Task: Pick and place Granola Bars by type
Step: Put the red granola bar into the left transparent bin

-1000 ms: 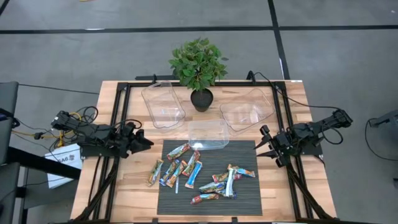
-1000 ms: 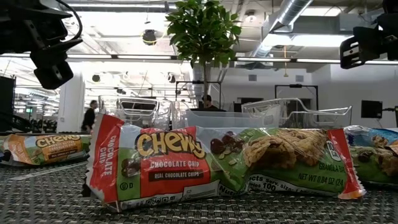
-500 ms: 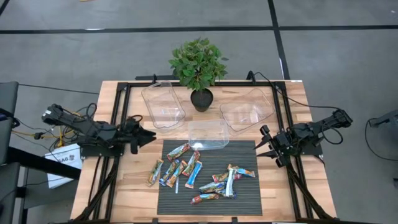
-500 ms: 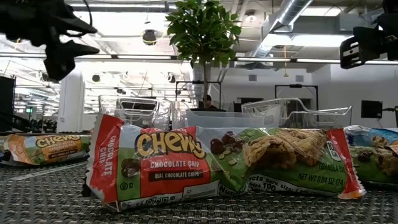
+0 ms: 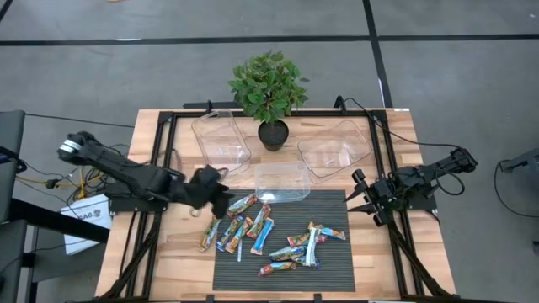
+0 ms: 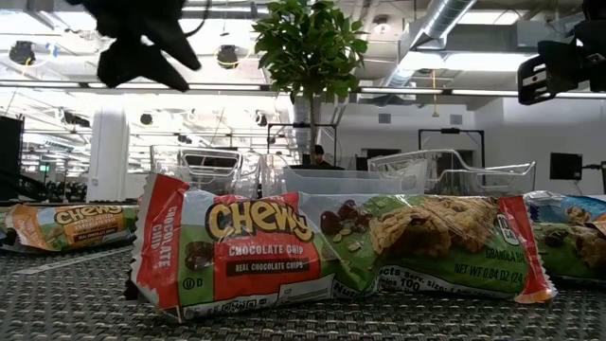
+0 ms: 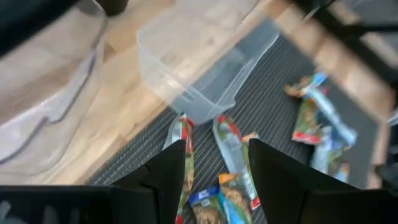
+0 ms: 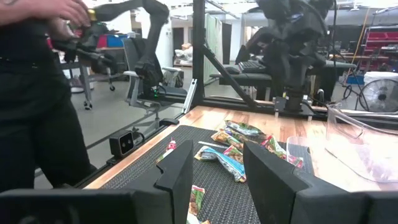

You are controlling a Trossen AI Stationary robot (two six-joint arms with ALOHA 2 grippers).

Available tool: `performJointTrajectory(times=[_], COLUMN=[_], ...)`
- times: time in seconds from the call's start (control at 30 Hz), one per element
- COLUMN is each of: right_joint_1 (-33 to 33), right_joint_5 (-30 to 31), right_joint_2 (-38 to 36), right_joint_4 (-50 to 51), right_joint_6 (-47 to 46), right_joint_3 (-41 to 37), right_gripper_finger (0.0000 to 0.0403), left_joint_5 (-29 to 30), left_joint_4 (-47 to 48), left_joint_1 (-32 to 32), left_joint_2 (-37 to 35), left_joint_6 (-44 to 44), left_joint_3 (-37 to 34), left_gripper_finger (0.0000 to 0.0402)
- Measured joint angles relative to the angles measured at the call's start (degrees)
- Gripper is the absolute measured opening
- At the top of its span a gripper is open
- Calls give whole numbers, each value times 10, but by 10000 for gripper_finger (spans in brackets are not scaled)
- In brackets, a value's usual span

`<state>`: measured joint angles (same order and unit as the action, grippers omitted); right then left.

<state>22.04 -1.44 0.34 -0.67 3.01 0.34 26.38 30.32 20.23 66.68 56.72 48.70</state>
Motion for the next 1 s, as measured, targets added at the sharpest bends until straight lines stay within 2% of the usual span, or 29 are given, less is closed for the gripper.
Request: performJointTrajectory(times=[0.2, 0.37, 0.53, 0.83, 1.0], right_joint_1=[0, 0, 0, 0, 0], right_joint_5=[0, 0, 0, 0, 0], right_joint_2=[0, 0, 0, 0, 0], right_joint_4=[0, 0, 0, 0, 0], right_joint_6=[0, 0, 0, 0, 0], right_joint_3=[0, 0, 0, 0, 0], right_gripper_finger=[133, 134, 133, 133, 134], left_joint_5=[-33, -60, -81, -53, -55], left_joint_4=[114, 158, 161, 195, 171], left_joint_1=[0, 0, 0, -22, -45], left_joint_2=[138, 223, 276, 319, 329], left_joint_6=[12, 20, 13, 6, -7], left_joint_3=[125, 186, 216, 220, 213], left_gripper_finger=[169, 169, 169, 169, 169])
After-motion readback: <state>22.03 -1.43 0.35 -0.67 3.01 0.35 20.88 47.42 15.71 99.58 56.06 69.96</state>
